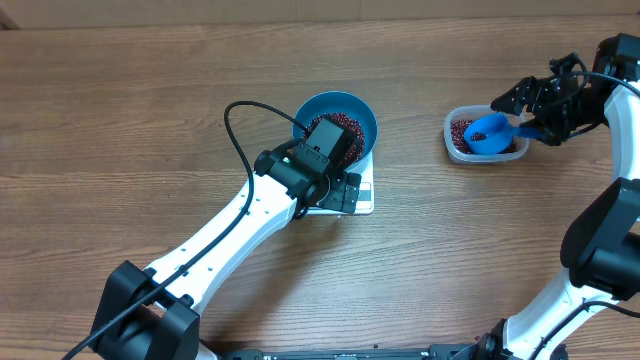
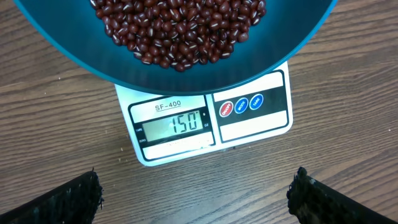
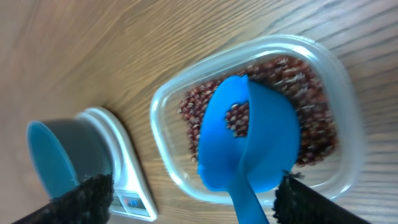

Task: Scoop item into bowl and weigh 150g on scale
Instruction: 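Carry the blue scoop right and lower it into the bean tub, then open the right gripper and release the scoop in the tub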

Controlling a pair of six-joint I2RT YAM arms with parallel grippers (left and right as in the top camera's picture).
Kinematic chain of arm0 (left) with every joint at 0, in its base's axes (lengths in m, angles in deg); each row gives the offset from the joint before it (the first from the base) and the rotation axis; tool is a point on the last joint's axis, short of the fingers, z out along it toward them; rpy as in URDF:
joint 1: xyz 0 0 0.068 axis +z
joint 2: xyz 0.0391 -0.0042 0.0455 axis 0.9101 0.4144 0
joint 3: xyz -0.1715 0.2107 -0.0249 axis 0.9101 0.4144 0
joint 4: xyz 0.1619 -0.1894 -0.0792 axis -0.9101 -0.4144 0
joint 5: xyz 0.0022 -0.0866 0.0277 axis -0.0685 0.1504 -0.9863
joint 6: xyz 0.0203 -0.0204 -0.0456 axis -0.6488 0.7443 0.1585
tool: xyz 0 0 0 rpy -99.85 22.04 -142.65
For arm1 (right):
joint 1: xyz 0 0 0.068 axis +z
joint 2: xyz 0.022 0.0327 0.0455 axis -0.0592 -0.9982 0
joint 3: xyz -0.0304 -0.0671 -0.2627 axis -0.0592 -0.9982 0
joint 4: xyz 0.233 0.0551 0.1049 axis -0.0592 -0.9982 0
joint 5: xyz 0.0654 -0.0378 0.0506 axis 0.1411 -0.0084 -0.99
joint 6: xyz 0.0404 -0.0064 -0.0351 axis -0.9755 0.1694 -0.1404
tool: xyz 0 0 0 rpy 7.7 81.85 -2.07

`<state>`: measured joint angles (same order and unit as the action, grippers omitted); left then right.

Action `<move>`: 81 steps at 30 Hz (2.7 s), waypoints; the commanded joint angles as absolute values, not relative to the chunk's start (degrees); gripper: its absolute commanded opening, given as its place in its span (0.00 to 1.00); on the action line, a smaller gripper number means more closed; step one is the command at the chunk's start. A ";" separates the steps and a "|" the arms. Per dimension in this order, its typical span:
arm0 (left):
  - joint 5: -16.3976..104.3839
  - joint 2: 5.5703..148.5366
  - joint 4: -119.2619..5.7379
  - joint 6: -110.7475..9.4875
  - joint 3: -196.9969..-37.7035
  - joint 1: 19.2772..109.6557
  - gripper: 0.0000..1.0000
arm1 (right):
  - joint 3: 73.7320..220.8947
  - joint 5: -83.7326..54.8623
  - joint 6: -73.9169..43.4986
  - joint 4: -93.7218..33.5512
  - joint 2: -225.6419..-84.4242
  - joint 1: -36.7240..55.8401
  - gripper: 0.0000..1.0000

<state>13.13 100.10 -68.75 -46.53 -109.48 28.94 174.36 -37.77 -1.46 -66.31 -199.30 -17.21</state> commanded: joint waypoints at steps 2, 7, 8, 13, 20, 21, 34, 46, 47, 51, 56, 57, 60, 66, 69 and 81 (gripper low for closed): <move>13.22 100.65 -68.60 -47.03 -109.57 28.78 1.00 | 174.19 -29.22 -1.37 -64.96 -199.57 -17.14 0.91; 13.22 100.65 -68.60 -47.03 -109.57 28.78 0.99 | 173.97 -15.63 -4.41 -62.18 -199.57 -17.14 0.95; 13.22 100.65 -68.60 -47.03 -109.57 28.78 0.99 | 173.90 -14.38 -4.89 -61.57 -199.57 -17.14 0.95; 13.22 100.65 -68.60 -47.03 -109.57 28.78 1.00 | 173.88 -13.22 -6.55 -58.42 -199.59 -17.14 0.98; 13.22 100.65 -68.60 -47.03 -109.57 28.78 0.99 | 173.86 -6.86 -13.57 -54.84 -199.70 -17.14 1.00; 13.22 100.65 -68.60 -47.03 -109.57 28.78 1.00 | 173.86 -7.04 -13.55 -53.64 -199.89 -17.12 1.00; 13.22 100.65 -68.60 -47.03 -109.57 28.78 1.00 | 173.86 -22.55 -13.53 -48.35 -200.18 -16.81 1.00; 13.22 100.65 -68.60 -47.03 -109.57 28.78 1.00 | 173.86 -22.55 -13.53 -48.35 -200.18 -16.81 1.00; 13.22 100.65 -68.60 -47.03 -109.57 28.78 1.00 | 173.86 -22.55 -13.53 -48.35 -200.18 -16.81 1.00; 13.22 100.65 -68.60 -47.03 -109.57 28.78 0.99 | 173.86 -22.58 -13.53 -48.35 -200.18 -16.81 1.00; 13.22 100.65 -68.60 -47.03 -109.57 28.78 1.00 | 173.86 -22.55 -13.53 -48.35 -200.18 -16.81 1.00; 13.22 100.65 -68.60 -47.03 -109.57 28.78 1.00 | 173.86 -22.55 -13.53 -48.35 -200.18 -16.81 1.00; 13.22 100.65 -68.60 -47.03 -109.57 28.78 1.00 | 173.86 -22.55 -13.53 -48.35 -200.18 -16.83 1.00; 13.22 100.65 -68.60 -47.03 -109.57 28.78 1.00 | 173.86 -22.55 -13.50 -48.35 -200.18 -16.81 1.00; 13.22 100.65 -68.60 -47.03 -109.57 28.78 1.00 | 173.86 -22.55 -13.53 -48.35 -200.18 -16.81 1.00; 13.22 100.65 -68.60 -47.03 -109.57 28.78 0.99 | 173.86 -22.55 -13.53 -48.35 -200.18 -16.83 1.00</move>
<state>13.13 100.10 -68.75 -46.51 -109.48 28.94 174.27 -22.12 -13.31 -48.72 -199.35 -17.07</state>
